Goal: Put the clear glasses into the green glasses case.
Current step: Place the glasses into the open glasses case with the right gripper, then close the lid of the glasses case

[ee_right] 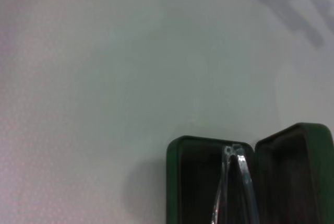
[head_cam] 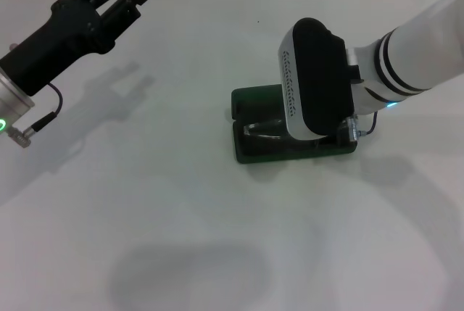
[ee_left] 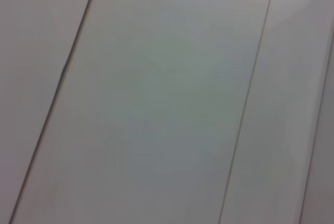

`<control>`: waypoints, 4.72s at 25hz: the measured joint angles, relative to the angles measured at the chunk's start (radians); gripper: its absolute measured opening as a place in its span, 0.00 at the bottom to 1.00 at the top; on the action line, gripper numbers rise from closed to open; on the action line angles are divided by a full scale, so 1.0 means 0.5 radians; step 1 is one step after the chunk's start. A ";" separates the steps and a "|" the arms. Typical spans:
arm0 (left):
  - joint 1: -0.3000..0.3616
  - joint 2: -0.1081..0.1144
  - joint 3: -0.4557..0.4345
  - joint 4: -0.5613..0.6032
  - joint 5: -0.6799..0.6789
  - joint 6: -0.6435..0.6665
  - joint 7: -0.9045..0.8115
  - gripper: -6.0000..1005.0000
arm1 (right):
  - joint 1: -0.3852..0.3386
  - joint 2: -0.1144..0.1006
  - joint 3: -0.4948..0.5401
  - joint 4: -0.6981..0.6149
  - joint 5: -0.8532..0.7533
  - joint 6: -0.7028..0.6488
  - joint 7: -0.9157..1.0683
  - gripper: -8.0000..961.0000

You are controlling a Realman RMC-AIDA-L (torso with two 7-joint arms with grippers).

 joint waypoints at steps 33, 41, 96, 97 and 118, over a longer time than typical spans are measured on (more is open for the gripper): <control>-0.023 0.002 0.000 -0.009 0.000 0.003 0.003 0.50 | -0.039 0.000 -0.017 -0.026 -0.037 0.058 0.028 0.21; -0.020 0.001 0.000 -0.009 0.000 0.006 0.002 0.50 | -0.129 0.000 -0.023 -0.161 -0.056 0.059 0.020 0.29; -0.150 -0.060 -0.198 -0.002 0.156 -0.497 -0.397 0.54 | -0.635 -0.026 1.286 0.855 1.521 -0.716 -1.019 0.82; -0.157 -0.060 -0.199 0.003 0.162 -0.516 -0.403 0.54 | -0.638 -0.024 1.291 0.895 1.530 -0.710 -1.027 0.88; -0.169 -0.169 -0.272 0.045 0.161 -0.682 -0.127 0.54 | -0.343 -0.007 1.277 1.602 1.797 -0.467 -1.069 0.88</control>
